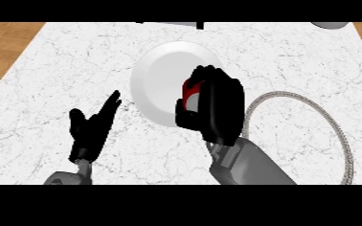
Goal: Pick the can from the placemat and place it in the plate
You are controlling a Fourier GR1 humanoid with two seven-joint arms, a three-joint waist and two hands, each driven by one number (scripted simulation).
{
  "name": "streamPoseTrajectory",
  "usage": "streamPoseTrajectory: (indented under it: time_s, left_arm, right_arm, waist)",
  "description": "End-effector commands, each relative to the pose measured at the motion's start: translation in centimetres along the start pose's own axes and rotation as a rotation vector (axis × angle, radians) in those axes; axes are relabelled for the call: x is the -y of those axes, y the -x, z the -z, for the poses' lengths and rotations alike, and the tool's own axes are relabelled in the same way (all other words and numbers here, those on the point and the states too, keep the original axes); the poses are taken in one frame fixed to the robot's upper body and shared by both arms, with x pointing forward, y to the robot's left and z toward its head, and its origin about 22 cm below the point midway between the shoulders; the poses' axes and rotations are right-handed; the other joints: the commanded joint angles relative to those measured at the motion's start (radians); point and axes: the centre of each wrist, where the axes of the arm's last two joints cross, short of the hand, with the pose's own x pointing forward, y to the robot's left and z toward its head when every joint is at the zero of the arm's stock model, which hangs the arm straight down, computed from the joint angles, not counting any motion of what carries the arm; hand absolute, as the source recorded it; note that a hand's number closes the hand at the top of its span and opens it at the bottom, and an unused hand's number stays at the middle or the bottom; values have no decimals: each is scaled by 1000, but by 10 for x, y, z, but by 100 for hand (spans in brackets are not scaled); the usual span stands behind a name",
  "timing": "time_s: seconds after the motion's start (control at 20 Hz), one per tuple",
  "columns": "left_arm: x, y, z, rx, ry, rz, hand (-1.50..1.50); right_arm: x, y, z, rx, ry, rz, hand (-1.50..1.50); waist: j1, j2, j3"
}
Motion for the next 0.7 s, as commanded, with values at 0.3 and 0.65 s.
streamPoseTrajectory:
  time_s: [0.3,0.65]
  left_arm:
    - [9,6,2,-47,40,-16,0]
    - [6,7,3,-50,40,-1,0]
  right_arm:
    - [2,-31,5,-155,294,152,150]
    - [-12,-27,10,-183,418,146,150]
  waist:
    - [8,9,3]
    - [-6,20,4]
